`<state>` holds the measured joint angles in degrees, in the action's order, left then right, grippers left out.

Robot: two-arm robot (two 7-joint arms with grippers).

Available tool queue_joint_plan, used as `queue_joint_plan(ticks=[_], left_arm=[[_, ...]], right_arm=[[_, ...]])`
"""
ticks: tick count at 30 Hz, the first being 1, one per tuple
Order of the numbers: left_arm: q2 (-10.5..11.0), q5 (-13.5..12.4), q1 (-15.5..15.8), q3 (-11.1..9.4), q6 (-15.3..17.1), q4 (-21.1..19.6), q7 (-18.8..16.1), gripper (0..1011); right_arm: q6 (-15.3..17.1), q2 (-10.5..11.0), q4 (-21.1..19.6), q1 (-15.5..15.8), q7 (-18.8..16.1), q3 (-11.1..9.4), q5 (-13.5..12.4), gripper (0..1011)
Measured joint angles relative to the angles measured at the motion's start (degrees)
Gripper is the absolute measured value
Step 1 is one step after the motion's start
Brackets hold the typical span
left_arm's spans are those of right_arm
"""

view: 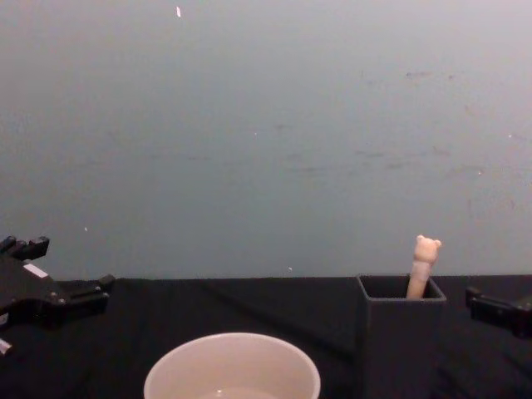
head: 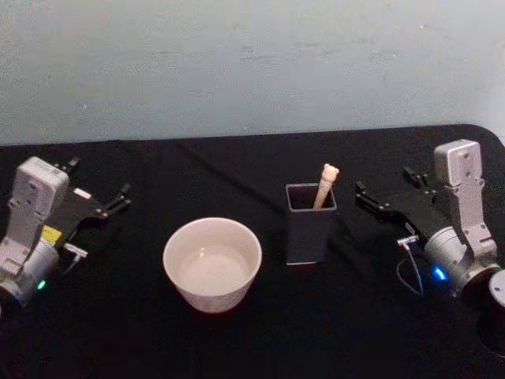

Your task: Pick up the stirring spoon with one hand, stir inside the cup, then place it back in its original position.

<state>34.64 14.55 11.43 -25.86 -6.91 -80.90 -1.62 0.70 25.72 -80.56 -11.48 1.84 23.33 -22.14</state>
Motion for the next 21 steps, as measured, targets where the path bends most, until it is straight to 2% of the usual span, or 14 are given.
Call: queue_joint_plan(ticks=[21], left_arm=[[0.0, 0.0, 0.0, 0.0, 0.0, 0.0, 0.0, 1002]], right_arm=[[0.0, 0.0, 0.0, 0.0, 0.0, 0.0, 0.0, 1003]])
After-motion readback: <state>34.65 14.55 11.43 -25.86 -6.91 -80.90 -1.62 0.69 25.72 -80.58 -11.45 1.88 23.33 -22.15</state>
